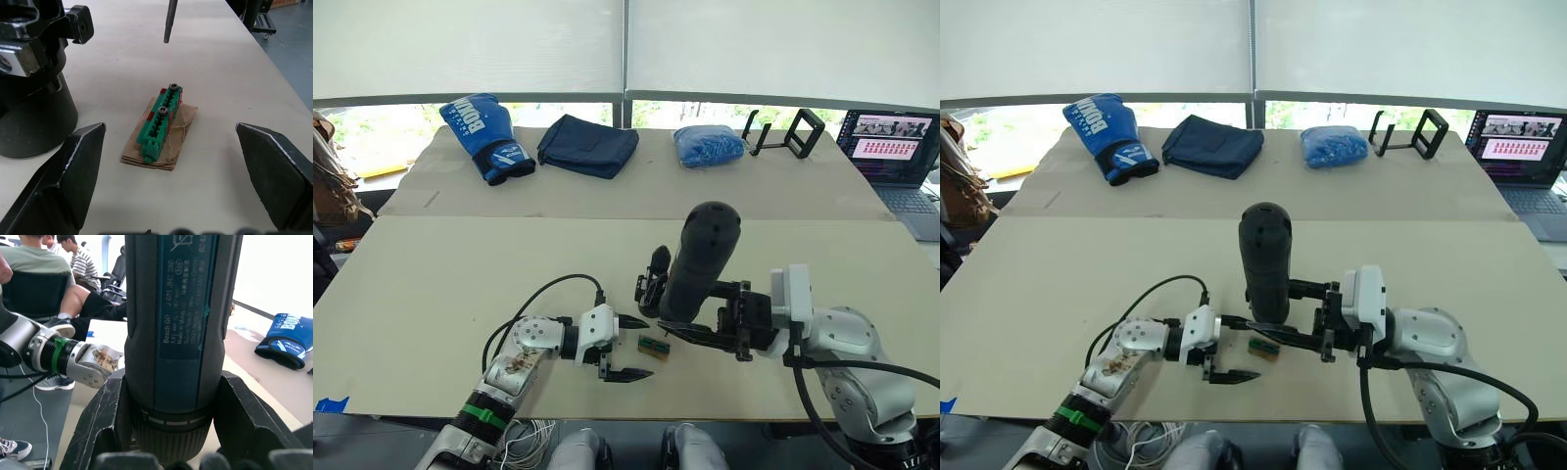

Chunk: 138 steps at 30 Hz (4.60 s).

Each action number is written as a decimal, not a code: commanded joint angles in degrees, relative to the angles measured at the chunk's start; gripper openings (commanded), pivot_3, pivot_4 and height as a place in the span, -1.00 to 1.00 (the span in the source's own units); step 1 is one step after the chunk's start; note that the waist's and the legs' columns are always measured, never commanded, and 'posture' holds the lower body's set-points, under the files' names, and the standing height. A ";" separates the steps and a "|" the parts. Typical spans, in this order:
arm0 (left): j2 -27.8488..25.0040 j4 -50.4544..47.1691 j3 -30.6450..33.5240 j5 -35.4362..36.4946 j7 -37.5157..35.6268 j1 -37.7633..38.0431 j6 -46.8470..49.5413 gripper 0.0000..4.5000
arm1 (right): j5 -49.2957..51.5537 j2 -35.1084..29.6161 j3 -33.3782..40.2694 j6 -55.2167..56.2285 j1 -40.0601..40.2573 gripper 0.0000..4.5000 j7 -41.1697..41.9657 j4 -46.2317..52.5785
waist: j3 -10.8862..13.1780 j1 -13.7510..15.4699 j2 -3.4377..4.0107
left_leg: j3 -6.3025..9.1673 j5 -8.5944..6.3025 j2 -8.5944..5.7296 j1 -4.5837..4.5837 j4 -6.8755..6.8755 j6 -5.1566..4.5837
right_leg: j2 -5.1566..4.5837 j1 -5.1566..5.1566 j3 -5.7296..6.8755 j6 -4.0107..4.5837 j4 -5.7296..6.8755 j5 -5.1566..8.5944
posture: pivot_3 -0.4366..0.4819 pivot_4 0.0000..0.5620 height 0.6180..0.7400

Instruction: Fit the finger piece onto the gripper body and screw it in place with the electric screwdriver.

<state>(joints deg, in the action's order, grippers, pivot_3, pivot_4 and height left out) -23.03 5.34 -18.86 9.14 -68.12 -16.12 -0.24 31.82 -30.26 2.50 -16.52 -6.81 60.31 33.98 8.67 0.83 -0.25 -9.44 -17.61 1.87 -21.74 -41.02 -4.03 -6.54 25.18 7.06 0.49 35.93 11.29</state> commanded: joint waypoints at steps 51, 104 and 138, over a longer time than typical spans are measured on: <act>-1.57 -0.26 -1.55 -0.51 2.17 2.26 -0.12 1.00 | -1.38 -1.67 -3.43 6.05 -0.51 -0.15 -0.13 -2.31 | 0.00 -0.13 0.00 | 0.03 -0.04 0.05 -0.02 0.03 -0.06 | -0.03 0.03 0.00 0.00 -0.05 0.00 | -0.05 -0.47 1.00; -1.35 0.15 -1.48 -0.22 2.71 2.70 0.25 1.00 | 0.10 -3.72 -5.21 4.11 -0.19 -0.15 -2.47 -1.75 | 0.00 -0.12 0.00 | 0.07 -0.08 0.07 -0.01 0.06 -0.11 | -0.11 0.03 0.01 -0.01 -0.06 0.00 | -0.05 -0.47 1.00; -1.27 -0.06 -1.53 -0.20 2.82 2.89 0.56 1.00 | 1.87 -4.63 -4.64 2.85 -0.40 -0.15 -1.65 -1.14 | 0.00 -0.13 0.00 | 0.07 -0.10 0.07 -0.03 0.08 -0.14 | -0.13 0.05 0.00 0.00 -0.08 0.00 | -0.05 -0.47 1.00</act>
<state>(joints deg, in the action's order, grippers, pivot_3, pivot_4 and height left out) -24.16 3.78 -19.61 9.39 -65.64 -14.71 -0.92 31.73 -34.55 -3.57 -14.03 -6.21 58.60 30.34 8.67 0.71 -0.25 -9.36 -17.71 1.94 -21.77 -40.94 -4.16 -6.68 25.23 7.06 0.48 35.85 11.29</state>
